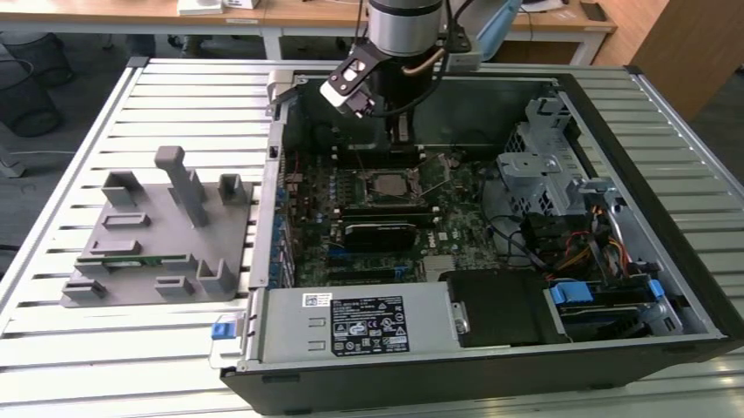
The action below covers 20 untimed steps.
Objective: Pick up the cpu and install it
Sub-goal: 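Close the cpu cover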
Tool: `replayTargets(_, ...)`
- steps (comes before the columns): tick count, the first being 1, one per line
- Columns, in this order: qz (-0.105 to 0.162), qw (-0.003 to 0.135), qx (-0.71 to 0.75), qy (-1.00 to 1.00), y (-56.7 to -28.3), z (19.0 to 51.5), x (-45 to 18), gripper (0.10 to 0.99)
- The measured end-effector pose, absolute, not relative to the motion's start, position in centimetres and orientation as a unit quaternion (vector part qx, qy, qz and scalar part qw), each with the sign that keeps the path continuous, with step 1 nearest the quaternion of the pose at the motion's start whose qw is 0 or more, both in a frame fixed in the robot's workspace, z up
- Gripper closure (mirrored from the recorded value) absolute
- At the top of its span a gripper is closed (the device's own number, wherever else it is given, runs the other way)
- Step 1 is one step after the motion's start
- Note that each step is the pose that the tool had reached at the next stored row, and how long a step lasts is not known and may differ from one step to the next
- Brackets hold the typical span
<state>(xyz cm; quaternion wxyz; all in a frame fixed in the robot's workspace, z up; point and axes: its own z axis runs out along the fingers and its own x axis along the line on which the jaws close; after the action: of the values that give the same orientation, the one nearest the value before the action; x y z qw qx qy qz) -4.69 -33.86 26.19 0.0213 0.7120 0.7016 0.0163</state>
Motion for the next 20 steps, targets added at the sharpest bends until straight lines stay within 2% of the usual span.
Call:
replayTargets(9, 0.016, 0.021, 0.711, 0.702, -33.8, 26.1, -1.2, 0.98)
replayTargets(20, 0.015, 0.019, 0.701, 0.712, -33.3, 25.8, 0.3, 0.98)
